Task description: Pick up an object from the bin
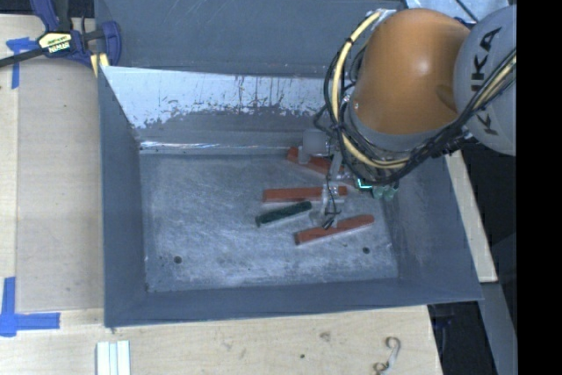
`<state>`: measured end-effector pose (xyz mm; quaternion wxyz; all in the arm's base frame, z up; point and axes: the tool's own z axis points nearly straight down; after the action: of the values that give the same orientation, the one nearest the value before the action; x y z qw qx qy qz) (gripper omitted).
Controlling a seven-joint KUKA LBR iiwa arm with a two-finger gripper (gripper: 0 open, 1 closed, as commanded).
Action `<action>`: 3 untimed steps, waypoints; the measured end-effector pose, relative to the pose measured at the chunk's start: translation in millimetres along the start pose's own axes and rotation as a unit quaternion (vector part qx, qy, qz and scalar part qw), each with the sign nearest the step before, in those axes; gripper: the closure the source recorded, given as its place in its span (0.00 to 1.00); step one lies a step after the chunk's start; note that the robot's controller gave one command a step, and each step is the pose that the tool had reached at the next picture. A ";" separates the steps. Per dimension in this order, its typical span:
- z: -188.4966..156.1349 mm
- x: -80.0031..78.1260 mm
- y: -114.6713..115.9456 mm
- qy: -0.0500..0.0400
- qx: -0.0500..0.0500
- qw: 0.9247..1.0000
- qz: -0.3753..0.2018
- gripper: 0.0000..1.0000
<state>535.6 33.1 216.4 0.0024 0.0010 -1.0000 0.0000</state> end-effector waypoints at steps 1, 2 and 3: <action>148.6 -49.5 -57.8 -0.004 0.000 0.999 -0.051 0.00; 147.5 -50.9 -57.8 -0.006 0.000 0.999 -0.050 0.00; 146.7 -52.0 -58.0 -0.005 0.000 0.999 -0.049 0.00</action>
Offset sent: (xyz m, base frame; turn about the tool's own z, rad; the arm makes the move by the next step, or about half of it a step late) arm 0.0478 -0.0561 -0.1464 -0.1039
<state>587.0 -24.8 69.4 -0.0029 0.0496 -0.9988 -0.0002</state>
